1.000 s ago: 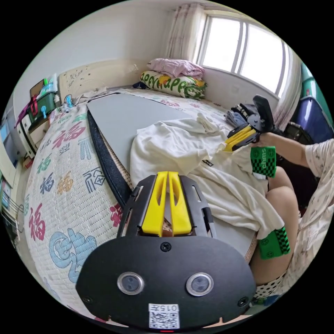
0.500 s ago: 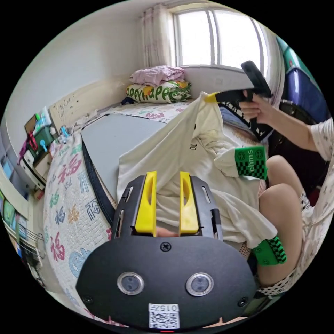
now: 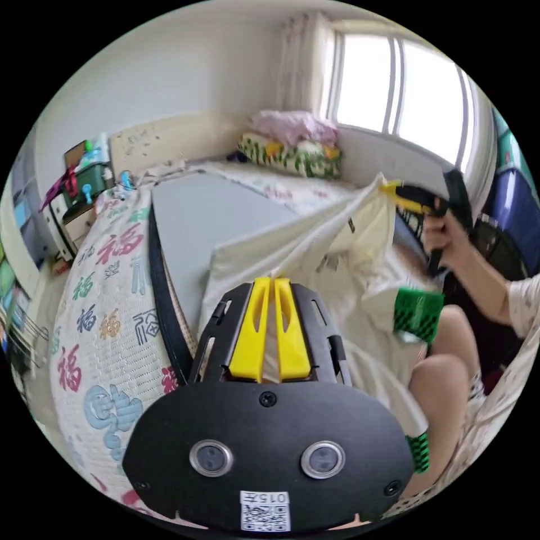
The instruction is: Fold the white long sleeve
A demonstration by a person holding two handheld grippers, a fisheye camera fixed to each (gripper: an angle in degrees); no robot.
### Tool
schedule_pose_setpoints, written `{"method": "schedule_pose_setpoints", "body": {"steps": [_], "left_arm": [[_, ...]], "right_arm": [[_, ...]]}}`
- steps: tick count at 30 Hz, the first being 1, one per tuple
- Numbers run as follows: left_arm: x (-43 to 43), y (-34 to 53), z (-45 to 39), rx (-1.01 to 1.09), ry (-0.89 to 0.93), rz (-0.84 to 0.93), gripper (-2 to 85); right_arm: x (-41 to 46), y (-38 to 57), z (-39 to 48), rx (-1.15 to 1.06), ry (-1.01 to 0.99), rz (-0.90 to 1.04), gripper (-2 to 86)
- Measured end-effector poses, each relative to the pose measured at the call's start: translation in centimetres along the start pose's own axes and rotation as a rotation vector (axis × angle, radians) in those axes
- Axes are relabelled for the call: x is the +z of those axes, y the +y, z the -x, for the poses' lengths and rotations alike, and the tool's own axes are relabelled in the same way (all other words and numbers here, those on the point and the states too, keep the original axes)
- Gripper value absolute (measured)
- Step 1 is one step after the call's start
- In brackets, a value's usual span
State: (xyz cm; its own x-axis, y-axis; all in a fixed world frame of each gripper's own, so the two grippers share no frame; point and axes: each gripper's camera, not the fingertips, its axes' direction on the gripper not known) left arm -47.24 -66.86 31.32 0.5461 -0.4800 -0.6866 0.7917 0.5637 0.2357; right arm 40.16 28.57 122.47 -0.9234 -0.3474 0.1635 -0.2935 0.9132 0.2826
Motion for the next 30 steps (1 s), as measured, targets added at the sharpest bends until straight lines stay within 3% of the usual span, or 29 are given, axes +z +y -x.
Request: {"method": "schedule_pose_setpoints", "body": {"steps": [2, 5, 9, 12, 14, 17, 22, 30], "left_arm": [[-8.6, -0.1, 1.7, -0.122, 0.086, -0.208, -0.3], [-22.0, -0.4, 0.7, -0.23, 0.133, -0.506, -0.6], [-39.6, 0.8, -6.0, -0.259, 0.063, -0.86, -0.8], [-49.9, 4.0, -11.4, -0.396, 0.189, -1.094, -0.8], [-55.8, 5.5, -16.5, -0.392, 0.16, -1.231, -0.8], [-65.6, 7.0, -23.6, -0.3, 0.098, -1.427, -0.8], [-82.4, 7.8, -34.8, 0.124, -0.255, -1.611, -0.8], [-94.0, 7.0, -42.9, 0.287, -0.564, -1.838, -0.8]], "right_arm": [[-4.8, 0.7, 1.9, 0.096, -0.146, -0.203, 0.0], [-9.4, 1.4, 9.2, 0.046, -0.247, -0.375, 0.2], [-16.0, 3.1, 17.5, -0.049, -0.357, -0.552, 0.3], [-21.9, 5.6, 24.7, -0.169, -0.37, -0.681, 0.3], [-26.2, 8.8, 30.1, -0.248, -0.379, -0.805, 0.3], [-31.4, 13.1, 36.4, -0.416, -0.37, -0.951, 0.2], [-38.1, 18.2, 46.2, -0.738, -0.152, -1.106, 0.1], [-38.0, 22.9, 56.6, -1.079, 0.163, -1.24, -0.4]]}}
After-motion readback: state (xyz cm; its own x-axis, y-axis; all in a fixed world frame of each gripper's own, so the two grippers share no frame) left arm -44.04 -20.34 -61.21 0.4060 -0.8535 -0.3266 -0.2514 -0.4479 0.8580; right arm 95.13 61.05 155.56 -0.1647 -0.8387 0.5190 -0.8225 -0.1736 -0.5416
